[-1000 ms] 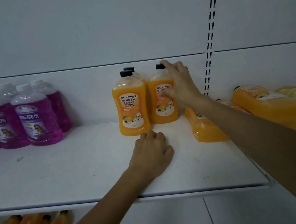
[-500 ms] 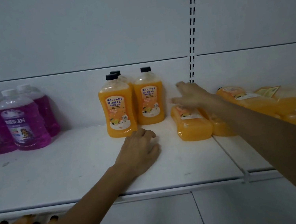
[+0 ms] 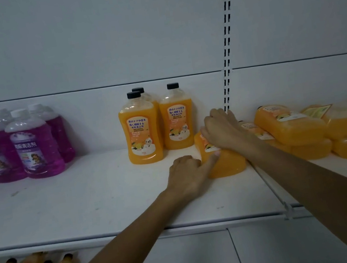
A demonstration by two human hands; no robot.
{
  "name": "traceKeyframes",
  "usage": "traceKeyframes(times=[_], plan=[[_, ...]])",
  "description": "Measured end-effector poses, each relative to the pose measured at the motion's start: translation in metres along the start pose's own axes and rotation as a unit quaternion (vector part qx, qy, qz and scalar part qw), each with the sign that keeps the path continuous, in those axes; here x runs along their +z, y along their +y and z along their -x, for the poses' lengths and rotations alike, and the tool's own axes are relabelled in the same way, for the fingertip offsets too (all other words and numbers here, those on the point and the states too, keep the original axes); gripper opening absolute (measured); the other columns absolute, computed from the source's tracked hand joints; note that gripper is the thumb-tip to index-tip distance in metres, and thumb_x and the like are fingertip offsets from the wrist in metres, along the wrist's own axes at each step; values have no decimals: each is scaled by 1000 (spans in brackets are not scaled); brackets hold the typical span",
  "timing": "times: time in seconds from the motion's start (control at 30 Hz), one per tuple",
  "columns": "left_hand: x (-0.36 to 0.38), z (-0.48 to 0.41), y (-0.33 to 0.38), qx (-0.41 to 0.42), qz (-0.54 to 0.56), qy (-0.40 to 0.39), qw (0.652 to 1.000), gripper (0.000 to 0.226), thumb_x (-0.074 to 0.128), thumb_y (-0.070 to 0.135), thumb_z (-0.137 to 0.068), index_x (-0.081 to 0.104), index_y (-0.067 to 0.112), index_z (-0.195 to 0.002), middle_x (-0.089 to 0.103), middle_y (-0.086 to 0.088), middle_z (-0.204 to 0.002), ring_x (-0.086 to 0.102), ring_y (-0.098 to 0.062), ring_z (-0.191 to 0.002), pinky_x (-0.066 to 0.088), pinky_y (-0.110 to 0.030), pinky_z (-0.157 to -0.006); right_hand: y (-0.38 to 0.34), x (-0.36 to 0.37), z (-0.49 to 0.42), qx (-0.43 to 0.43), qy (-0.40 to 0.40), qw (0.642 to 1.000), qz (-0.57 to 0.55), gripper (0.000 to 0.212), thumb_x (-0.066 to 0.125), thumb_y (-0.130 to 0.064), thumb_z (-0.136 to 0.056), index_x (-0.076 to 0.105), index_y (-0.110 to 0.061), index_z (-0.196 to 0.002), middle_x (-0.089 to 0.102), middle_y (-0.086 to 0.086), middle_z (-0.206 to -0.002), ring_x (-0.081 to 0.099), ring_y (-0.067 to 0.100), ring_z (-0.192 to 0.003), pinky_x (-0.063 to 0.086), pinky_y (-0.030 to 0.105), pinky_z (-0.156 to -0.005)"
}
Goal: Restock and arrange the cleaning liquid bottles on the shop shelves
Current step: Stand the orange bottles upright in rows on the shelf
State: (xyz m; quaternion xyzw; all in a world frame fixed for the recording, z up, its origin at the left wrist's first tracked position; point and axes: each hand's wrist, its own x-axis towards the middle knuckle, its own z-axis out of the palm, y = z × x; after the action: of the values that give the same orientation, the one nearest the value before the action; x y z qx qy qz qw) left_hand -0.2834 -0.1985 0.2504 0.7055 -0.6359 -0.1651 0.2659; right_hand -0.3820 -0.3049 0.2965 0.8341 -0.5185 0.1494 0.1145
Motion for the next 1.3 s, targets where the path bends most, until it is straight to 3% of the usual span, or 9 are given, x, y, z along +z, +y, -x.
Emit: traceKeyframes(times=[0.13,0.2,0.37,0.53,0.67,0.77,1.07,1.23,1.3], plan=[[1,-2,1,-13,30,6,999,68,28,71,-85,61,11,-83,61,-9,-107,53,-27,-104,41,-46,-97,7,3,-1,79,-154,978,-119,56,30,-46,-99,40,-6,-136,45,18,-138,44,33,-124,37,40,-98],[0,0,-1,-3,-3,-12,1000,69,32,72,-83,65,13,-94,59,-9,-111,50,-27,-108,40,-46,-99,11,5,-1,74,-163,973,-143,54,27,-44,-100,44,-5,-133,49,17,-135,47,31,-120,38,37,-94],[-8,8,-2,51,-61,-47,996,73,54,67,-76,51,19,-132,47,-8,-137,40,-26,-127,32,-37,-105,13,6,5,93,-121,970,-192,48,32,-41,-100,53,-5,-124,56,15,-125,52,29,-112,40,35,-90],[-9,13,0,43,212,-59,975,69,63,57,-78,51,17,-132,58,-2,-130,56,-20,-116,47,-39,-99,5,-3,24,100,-66,944,-306,43,39,-44,-97,56,-14,-122,59,6,-124,52,21,-109,40,35,-91],[-10,13,-8,39,300,-89,949,57,71,41,-76,52,24,-127,60,3,-125,58,-15,-112,50,-29,-91,-2,-13,41,96,55,918,-381,45,52,-41,-92,51,-20,-132,51,3,-132,50,17,-116,42,32,-95],[-11,13,-11,63,318,-63,944,72,77,29,-74,40,33,-135,61,5,-117,59,-15,-108,50,-30,-92,-6,-33,49,60,157,884,-437,44,63,-30,-88,45,-22,-128,47,0,-128,49,11,-107,45,18,-79],[-20,6,-32,121,197,-11,973,93,73,17,-79,12,29,-149,45,4,-141,45,-18,-128,42,-36,-105,-10,-70,62,-116,47,917,-379,96,80,-17,-73,19,-44,-142,45,-17,-117,57,-4,-90,53,12,-74],[-23,16,-39,63,-203,54,976,59,44,59,-88,45,17,-129,49,-7,-133,44,-26,-122,38,-44,-104,-13,-68,52,-108,47,918,-378,84,81,-14,-71,33,-39,-135,48,-27,-99,58,-8,-73,47,3,-61],[-21,20,-37,44,-244,42,968,57,37,59,-91,49,12,-121,51,-9,-128,46,-26,-119,37,-42,-102,-15,-63,45,-109,61,916,-381,84,81,-13,-70,34,-39,-135,52,-18,-105,60,-3,-79,49,5,-63]])
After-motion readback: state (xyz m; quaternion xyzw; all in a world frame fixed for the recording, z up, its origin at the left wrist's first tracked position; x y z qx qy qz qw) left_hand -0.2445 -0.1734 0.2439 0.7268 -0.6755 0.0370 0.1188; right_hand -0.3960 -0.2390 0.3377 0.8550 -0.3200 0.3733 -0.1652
